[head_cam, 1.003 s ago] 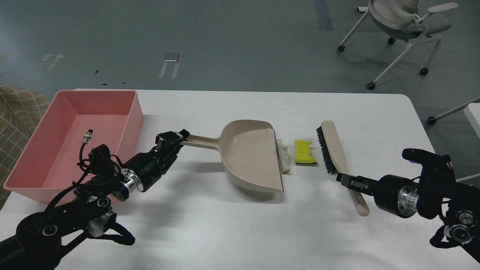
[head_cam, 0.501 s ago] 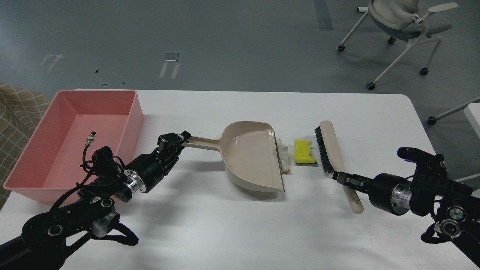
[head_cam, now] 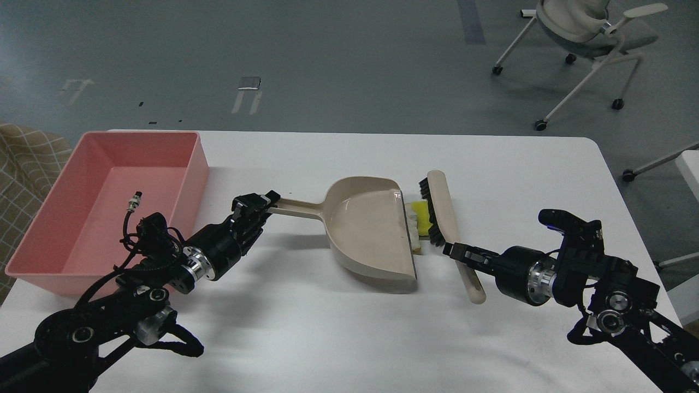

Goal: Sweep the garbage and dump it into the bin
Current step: 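Sweep the yellow sponge and white stick into the dustpan with the brush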

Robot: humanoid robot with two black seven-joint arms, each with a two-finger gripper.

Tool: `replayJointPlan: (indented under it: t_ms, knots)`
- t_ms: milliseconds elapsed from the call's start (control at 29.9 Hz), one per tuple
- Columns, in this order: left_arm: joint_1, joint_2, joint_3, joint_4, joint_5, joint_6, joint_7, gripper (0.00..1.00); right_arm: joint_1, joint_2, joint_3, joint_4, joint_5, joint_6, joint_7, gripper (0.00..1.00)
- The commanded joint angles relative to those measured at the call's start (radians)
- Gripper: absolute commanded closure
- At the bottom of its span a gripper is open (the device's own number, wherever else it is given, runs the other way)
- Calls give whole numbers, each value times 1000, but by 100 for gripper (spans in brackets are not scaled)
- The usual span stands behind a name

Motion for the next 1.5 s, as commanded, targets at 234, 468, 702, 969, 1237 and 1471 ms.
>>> replayJointPlan:
  t_ms: [234, 468, 702, 969, 1237, 1471]
  knots:
    - [-7, -2, -2, -5, 1, 0, -1, 100, 73, 86, -79, -59, 47, 0, 0, 100]
    - [-2, 2, 1, -2, 1, 0, -1, 100, 105, 166, -76, -64, 51, 0, 1, 100]
    - [0, 8, 1, 0, 1, 0, -1, 100, 146, 120, -47, -38, 142, 0, 0, 100]
    - [6, 1, 1, 0, 1, 0, -1, 100, 127, -29, -16, -19, 177, 0, 1, 100]
    - [7, -2, 0, 0, 58, 2, -1, 100, 35, -89, -24, -22, 174, 0, 1, 100]
    - [7, -1, 0, 0, 58, 2, -1, 100, -5, -92, -25, -21, 174, 0, 1, 100]
